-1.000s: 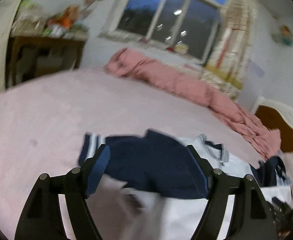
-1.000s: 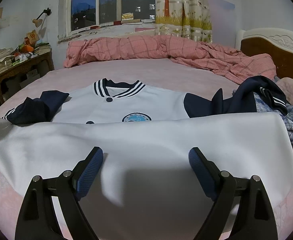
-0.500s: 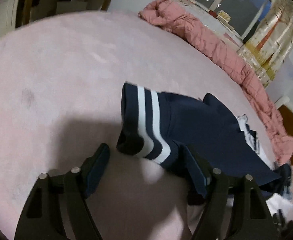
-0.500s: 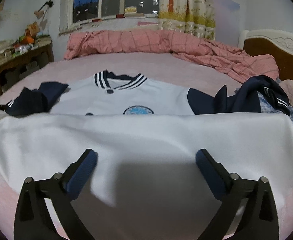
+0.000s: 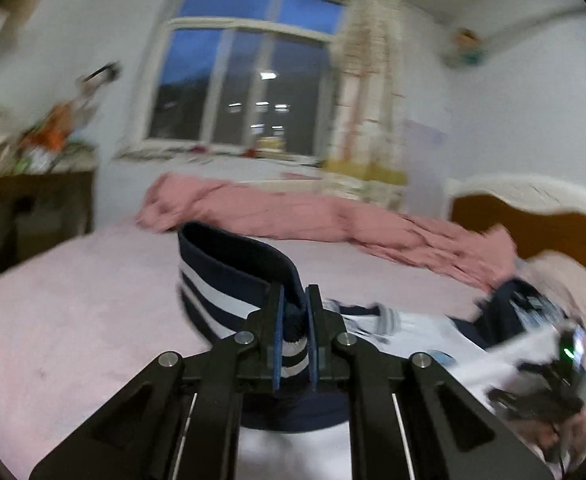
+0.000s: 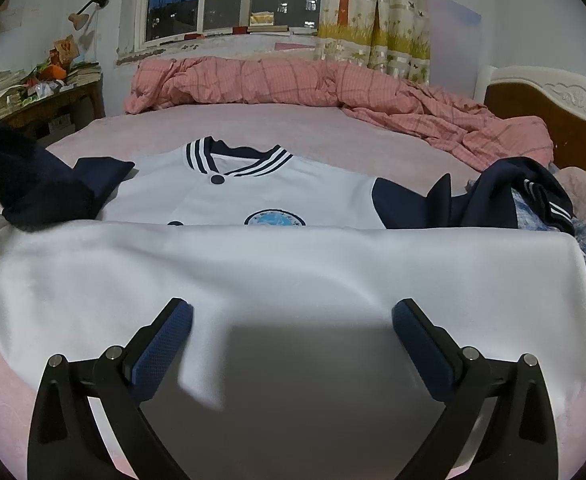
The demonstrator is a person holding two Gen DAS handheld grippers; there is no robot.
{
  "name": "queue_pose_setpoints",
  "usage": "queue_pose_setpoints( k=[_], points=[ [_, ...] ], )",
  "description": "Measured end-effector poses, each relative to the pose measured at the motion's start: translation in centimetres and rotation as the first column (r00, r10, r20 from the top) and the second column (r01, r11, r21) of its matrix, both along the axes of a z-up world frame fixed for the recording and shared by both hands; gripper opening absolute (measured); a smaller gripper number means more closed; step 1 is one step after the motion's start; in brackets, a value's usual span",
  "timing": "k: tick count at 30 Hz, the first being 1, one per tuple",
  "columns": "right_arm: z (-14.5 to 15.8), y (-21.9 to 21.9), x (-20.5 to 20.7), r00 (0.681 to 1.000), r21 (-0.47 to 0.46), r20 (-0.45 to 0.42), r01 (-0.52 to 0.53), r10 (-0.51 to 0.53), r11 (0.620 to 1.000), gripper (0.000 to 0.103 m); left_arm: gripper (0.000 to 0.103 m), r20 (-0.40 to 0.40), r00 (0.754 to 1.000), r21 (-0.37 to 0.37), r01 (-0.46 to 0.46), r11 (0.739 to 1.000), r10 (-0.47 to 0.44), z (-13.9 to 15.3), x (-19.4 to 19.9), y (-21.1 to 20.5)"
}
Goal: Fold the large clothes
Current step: 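Carry the navy sleeve across the jacket with the left tool while the right tool grasps the other sleeve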
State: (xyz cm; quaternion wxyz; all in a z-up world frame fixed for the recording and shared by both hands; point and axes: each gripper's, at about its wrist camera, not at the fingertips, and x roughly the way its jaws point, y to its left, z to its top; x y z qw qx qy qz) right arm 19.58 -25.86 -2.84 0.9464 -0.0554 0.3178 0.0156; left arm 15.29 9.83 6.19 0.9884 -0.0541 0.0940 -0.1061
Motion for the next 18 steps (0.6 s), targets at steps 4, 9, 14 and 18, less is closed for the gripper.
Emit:
queue_pose_setpoints(
  k=[4, 9, 14, 18],
  points=[
    [1.0, -1.3, -0.8, 0.999, 0.063, 0.049, 0.001, -0.005, 0.998, 0.102, 0.009, -0.046, 0.975, 0.066, 0.220, 0.973, -0.217, -1.7, -0.8, -6.4],
    [3.2, -4.5, -2.5, 0.985, 0.250, 0.155, 0.036, -0.077, 0.968, 0.099, 0.009, -0.185, 0.926, 0.156, 0.359, 0.920, -0.329, -6.0, -0.1, -12.9],
    [4.6, -4.6, -3.3, 0.977, 0.423, 0.177, -0.186, 0.121, 0.887, 0.087, 0.009, -0.250, 0.877, 0.130, 0.451, 0.883, -0.411, -8.0, -0.1, -15.7],
    [4.0, -2.6, -2.8, 0.934, 0.484, 0.143, -0.355, 0.328, 0.799, 0.079, 0.011, -0.303, 0.790, 0.023, 0.565, 0.825, -0.533, -8.4, 0.4, -16.0]
  ],
)
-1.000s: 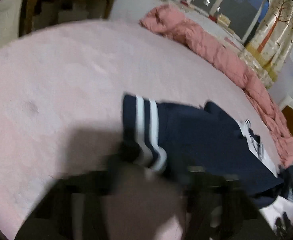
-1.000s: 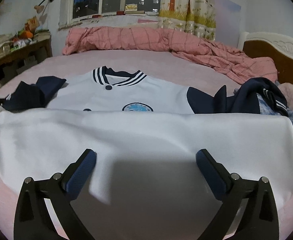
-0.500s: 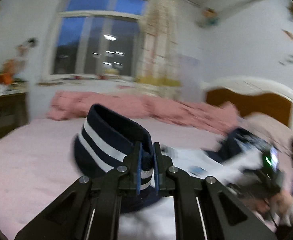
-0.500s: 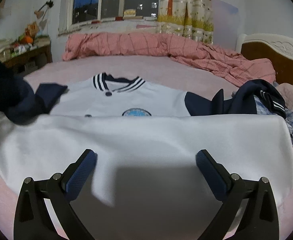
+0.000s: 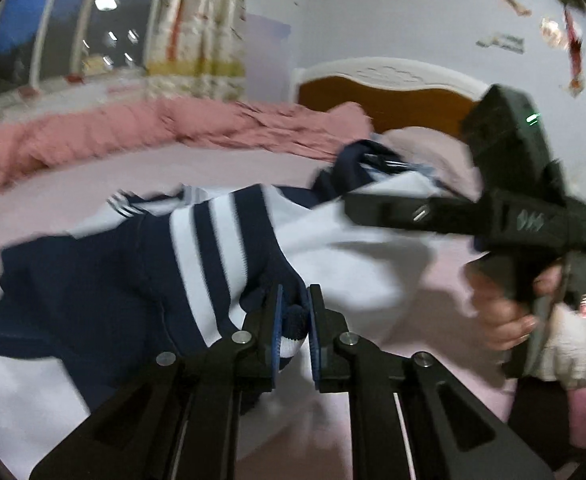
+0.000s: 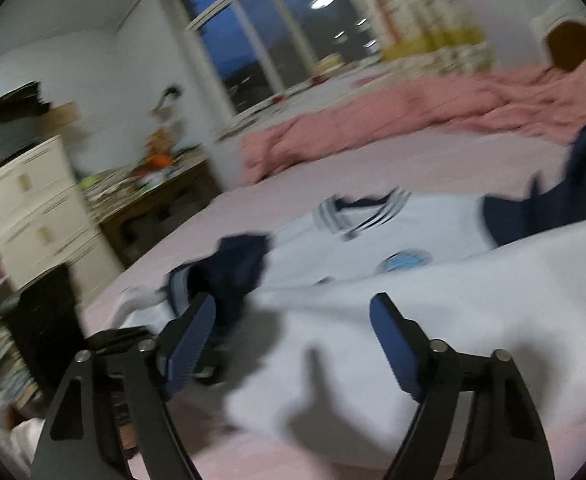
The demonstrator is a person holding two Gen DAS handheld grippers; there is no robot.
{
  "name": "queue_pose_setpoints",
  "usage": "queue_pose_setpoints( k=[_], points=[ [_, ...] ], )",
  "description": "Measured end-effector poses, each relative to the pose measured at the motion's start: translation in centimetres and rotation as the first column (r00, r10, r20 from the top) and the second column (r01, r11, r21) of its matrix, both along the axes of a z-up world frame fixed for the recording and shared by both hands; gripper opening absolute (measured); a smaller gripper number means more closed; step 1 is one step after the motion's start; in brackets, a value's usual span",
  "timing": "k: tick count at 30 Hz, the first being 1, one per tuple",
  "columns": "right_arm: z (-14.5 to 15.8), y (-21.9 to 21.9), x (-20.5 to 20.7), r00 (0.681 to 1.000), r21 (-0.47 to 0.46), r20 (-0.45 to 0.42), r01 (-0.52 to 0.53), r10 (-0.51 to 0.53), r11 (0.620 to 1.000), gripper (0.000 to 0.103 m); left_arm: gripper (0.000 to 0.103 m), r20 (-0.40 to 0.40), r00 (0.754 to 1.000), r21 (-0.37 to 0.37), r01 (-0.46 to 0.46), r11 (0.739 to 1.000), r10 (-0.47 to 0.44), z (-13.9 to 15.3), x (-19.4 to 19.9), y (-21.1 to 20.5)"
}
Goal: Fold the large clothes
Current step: 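Carry the navy sleeve across the jacket with the left tool while the right tool grasps the other sleeve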
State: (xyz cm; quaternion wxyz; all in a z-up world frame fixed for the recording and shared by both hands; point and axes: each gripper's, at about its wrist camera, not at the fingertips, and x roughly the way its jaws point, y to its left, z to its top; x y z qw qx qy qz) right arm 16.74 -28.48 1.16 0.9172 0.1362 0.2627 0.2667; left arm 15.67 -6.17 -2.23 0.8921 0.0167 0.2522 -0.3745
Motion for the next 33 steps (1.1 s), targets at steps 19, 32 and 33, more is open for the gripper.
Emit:
queue_pose_setpoints(
  k=[19, 32, 33],
  points=[
    [-3.7, 1.6, 2.5, 0.988, -0.034, -0.136, 0.070, -0.074, 0.997, 0.005, 0.039, -0.079, 0.997, 0.015, 0.010, 1.000, -0.009, 0.6, -0.5, 0.2],
    [6.5, 1.9, 9.1, 0.863, -0.425, 0.320, 0.499, -0.390, 0.755, 0.005, 0.064, 0.095, 0.769, 0.269, -0.632, 0.727, 0.633, 3.8, 11.7, 11.3],
    [7.1, 1.5, 9.7, 0.845, -0.417, 0.328, 0.530, -0.422, 0.738, 0.005, 0.064, 0.056, 0.748, 0.275, -0.649, 0.710, 0.662, 3.4, 13.3, 12.4]
  ],
)
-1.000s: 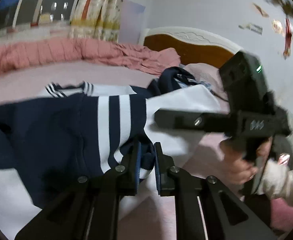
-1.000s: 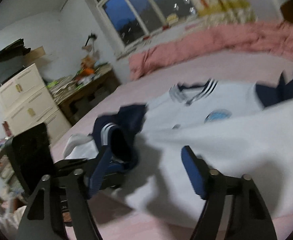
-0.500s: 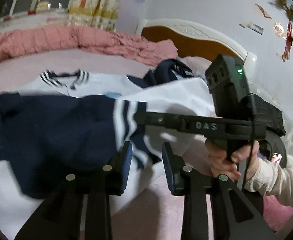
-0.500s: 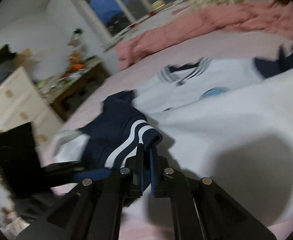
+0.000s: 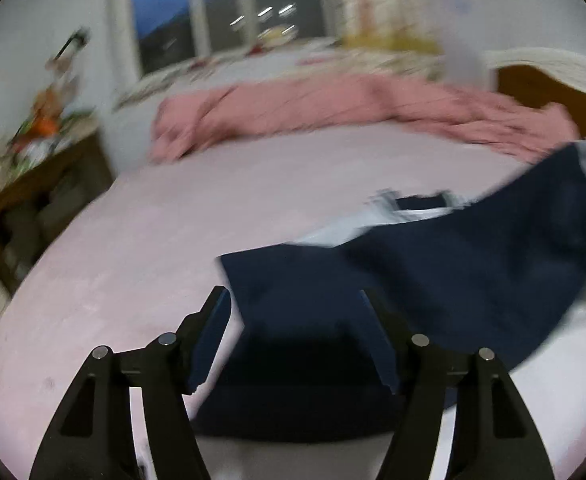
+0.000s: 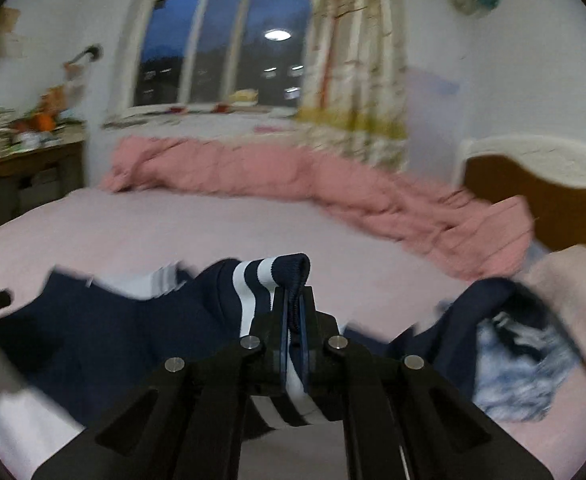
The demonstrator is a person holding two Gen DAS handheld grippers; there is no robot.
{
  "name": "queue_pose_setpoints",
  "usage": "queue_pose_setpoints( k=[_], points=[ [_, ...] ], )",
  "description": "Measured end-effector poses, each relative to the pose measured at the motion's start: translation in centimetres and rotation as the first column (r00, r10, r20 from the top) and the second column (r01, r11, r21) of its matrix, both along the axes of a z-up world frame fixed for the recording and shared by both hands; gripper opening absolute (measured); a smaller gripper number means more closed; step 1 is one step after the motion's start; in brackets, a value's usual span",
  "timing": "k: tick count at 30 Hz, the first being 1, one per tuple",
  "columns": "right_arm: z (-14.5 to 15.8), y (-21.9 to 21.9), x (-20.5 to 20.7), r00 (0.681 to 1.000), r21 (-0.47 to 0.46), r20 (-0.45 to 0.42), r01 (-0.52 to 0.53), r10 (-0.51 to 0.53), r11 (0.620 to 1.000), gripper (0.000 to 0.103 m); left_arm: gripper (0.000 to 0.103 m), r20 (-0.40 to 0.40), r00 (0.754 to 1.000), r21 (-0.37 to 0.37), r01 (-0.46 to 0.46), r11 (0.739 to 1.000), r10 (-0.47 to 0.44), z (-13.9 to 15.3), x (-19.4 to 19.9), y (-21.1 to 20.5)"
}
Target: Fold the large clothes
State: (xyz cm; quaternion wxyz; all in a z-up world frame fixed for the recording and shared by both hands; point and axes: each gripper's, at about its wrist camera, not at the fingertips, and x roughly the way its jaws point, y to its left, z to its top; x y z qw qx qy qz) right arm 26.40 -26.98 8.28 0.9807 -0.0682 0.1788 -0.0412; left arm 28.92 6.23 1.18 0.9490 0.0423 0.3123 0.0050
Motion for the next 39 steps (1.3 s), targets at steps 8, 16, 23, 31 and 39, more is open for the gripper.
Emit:
queue_pose_setpoints(
  k=[8, 16, 23, 31, 39],
  points=[
    [-2.7, -0.8, 6.3, 0.990, -0.087, -0.041, 0.129, -0.133, 0.988, 0.005, 0.075, -0.335, 0.942, -0.050, -0.039, 0.998, 0.020, -7.6, 6.5, 2.9],
    [-1.1, -2.5, 3.0, 0.976, 0.065, 0.205, 0.054, -0.067, 0.996, 0.005, 0.075, -0.283, 0.956, -0.086, -0.099, 0.991, 0.071, -7.4, 6.1, 4.0],
    [-7.2, -2.2, 10.4, 0.954, -0.112, -0.255, 0.131, -0.156, 0.985, 0.005, 0.070, -0.272, 0.945, -0.093, -0.212, 0.973, 0.180, -7.8, 5.6, 5.9],
    [-7.9, -4.1, 10.6, 0.936, -0.033, -0.311, 0.162, -0.164, 0.986, 0.006, 0.069, -0.240, 0.959, -0.117, -0.181, 0.977, 0.149, -7.2, 5.2, 5.9],
    [-6.5, -4.5, 8.5, 0.956, -0.006, -0.234, 0.183, -0.179, 0.983, 0.063, 0.069, -0.054, 0.994, -0.123, -0.099, 0.987, 0.093, -4.6, 2.6, 5.0]
  ],
)
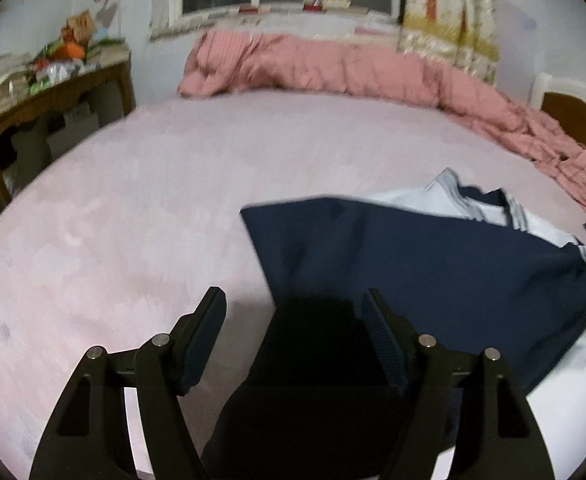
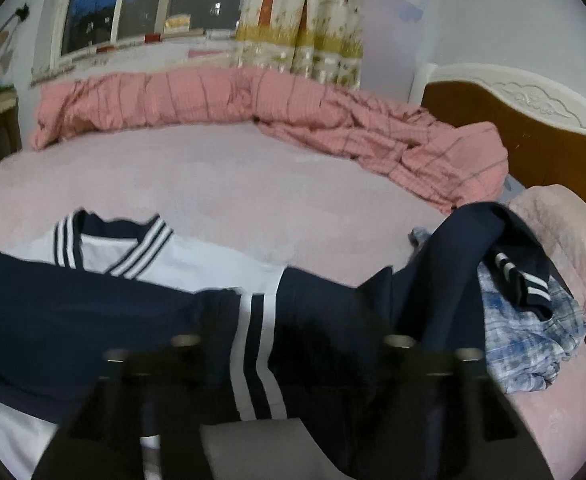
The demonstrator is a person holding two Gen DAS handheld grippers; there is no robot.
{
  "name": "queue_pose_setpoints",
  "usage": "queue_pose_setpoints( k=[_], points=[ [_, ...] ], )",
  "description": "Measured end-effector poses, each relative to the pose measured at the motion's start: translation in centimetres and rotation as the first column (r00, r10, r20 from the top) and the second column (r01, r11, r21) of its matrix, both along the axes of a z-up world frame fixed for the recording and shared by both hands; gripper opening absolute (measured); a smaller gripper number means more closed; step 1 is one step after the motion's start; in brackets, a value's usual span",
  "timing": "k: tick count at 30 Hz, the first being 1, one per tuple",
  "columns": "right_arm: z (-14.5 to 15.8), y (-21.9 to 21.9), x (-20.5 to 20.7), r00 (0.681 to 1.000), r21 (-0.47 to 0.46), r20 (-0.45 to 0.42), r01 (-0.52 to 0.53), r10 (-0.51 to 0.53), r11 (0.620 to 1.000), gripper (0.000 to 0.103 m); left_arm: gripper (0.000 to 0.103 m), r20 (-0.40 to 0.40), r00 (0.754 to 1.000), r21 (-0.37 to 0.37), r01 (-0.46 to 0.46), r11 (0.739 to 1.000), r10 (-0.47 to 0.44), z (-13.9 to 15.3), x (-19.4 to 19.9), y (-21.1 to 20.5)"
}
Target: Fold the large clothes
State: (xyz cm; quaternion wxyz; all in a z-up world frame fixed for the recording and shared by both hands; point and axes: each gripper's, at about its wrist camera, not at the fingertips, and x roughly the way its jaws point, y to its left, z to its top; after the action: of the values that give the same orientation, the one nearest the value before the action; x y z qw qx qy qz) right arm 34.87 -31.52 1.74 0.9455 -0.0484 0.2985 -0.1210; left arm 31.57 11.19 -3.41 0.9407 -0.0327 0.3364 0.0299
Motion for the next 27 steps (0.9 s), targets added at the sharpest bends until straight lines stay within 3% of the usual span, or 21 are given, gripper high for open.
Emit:
queue_pose_setpoints(
  k=[4, 6, 9, 13, 14, 18, 20, 21, 24, 27],
  points=[
    [0.7, 0.5, -1.0, 0.997, 0.037, -0.001, -0.076, 0.076, 0.996, 0.064, 0.072, 0.087, 0.996, 0.030, 0.031, 0.999, -0.034, 1.4, -1.3, -0.7],
    [0.3, 1.0, -1.1, 0.987, 0.078, -0.068, -0.142, 0.147, 0.987, 0.065, 0.072, 0.106, 0.993, 0.049, 0.046, 0.998, -0.051, 2.3, -2.0, -1.0],
    [-0.8, 1.3, -0.6, 0.965, 0.093, -0.199, -0.153, 0.169, 0.984, 0.065, 0.076, 0.142, 0.988, 0.070, 0.055, 0.996, -0.065, 3.9, -3.7, -1.4],
    [-3.4, -0.2, -0.4, 0.942, 0.149, -0.296, -0.120, 0.160, 0.982, 0.065, 0.081, 0.138, 0.989, 0.053, 0.050, 0.997, -0.057, 5.0, -5.7, -1.8],
    [-4.2, -1.1, -0.1, 0.934, 0.221, -0.309, -0.114, 0.180, 0.969, 0.065, 0.083, 0.127, 0.990, 0.043, 0.053, 0.998, -0.059, 4.8, -5.9, -1.9],
    [-4.9, -3.3, 0.2, 0.944, 0.370, -0.250, -0.112, 0.215, 0.922, 0.064, 0.083, 0.056, 0.997, 0.049, 0.059, 0.997, -0.062, 3.2, -5.0, -2.6],
    [-5.2, -3.7, 0.1, 0.951, 0.375, -0.231, -0.106, 0.204, 0.921, 0.039, 0.083, 0.020, 0.999, 0.081, 0.035, 0.996, -0.036, 2.1, -4.3, -2.9],
    [-5.3, -3.9, 0.1, 0.954, 0.369, -0.231, -0.094, 0.189, 0.925, 0.000, 0.083, 0.003, 1.000, 0.084, 0.030, 0.996, -0.030, 1.6, -4.0, -2.9],
    [-5.1, -4.7, -0.2, 0.968, 0.381, -0.202, -0.064, 0.150, 0.923, 0.000, 0.083, -0.036, 0.999, 0.072, 0.017, 0.997, -0.014, 0.3, -3.5, -2.8],
    [-2.8, -5.5, -1.7, 0.987, 0.334, -0.131, -0.039, 0.087, 0.942, 0.000, 0.083, -0.033, 0.999, 0.054, 0.010, 0.998, -0.008, 0.3, -3.6, -2.6]
  ],
)
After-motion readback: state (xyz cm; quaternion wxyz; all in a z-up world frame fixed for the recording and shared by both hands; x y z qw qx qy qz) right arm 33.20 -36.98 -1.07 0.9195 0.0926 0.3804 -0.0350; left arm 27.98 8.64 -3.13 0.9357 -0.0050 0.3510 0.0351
